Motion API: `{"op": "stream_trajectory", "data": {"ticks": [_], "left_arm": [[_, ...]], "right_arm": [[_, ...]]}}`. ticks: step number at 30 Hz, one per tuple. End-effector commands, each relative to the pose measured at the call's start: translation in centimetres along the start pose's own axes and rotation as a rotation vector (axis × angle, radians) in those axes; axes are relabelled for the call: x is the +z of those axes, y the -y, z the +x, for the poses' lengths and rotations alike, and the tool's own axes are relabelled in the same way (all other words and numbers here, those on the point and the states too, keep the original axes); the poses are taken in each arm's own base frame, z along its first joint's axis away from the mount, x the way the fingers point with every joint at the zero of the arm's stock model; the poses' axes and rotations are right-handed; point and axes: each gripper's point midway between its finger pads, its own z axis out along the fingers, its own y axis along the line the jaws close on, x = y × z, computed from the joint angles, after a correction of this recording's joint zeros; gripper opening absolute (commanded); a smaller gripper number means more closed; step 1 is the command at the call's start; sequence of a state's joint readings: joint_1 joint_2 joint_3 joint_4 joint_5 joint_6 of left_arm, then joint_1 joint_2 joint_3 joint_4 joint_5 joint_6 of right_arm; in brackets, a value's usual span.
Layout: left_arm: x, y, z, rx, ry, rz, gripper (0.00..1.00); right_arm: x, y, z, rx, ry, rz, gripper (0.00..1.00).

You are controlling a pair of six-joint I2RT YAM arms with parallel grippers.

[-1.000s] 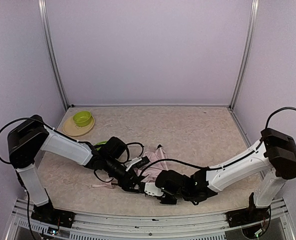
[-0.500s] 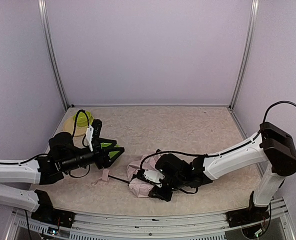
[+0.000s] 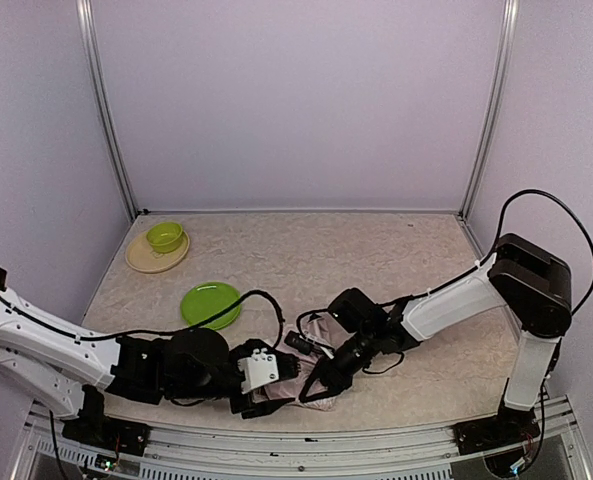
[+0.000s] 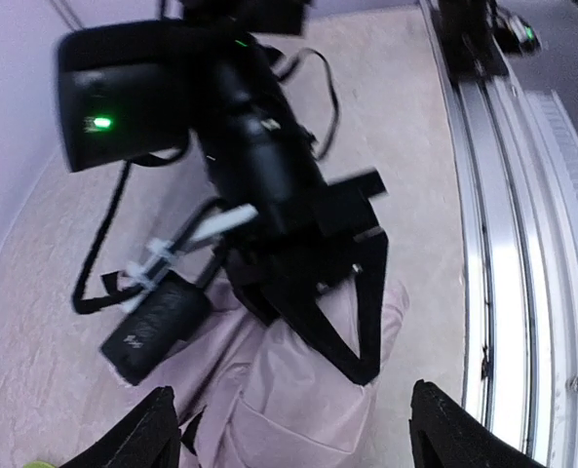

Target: Put away the umbrella

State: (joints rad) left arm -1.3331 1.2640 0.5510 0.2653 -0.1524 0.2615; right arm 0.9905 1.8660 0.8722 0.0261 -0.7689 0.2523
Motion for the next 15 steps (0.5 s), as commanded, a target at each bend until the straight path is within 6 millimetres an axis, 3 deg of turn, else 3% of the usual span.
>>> {"op": "stream_trajectory", "data": {"ticks": [1, 9, 15], "left_arm": [[2.1, 2.1, 3.0, 0.264, -0.195, 0.006, 0.80], [5.1, 4.2, 9.3, 0.395, -0.416, 0.069, 0.81], [5.4, 5.7, 13.3, 0.382, -0.563, 0.148, 0.68]], "right_arm": [[1.1, 1.3, 10.3, 0.306, -0.298, -0.018, 0.00], [1.0, 0.6, 10.0, 0.284, -0.301, -0.055, 0.02], [0.2, 0.8, 8.8, 0.256, -0.265, -0.037, 0.15]]}}
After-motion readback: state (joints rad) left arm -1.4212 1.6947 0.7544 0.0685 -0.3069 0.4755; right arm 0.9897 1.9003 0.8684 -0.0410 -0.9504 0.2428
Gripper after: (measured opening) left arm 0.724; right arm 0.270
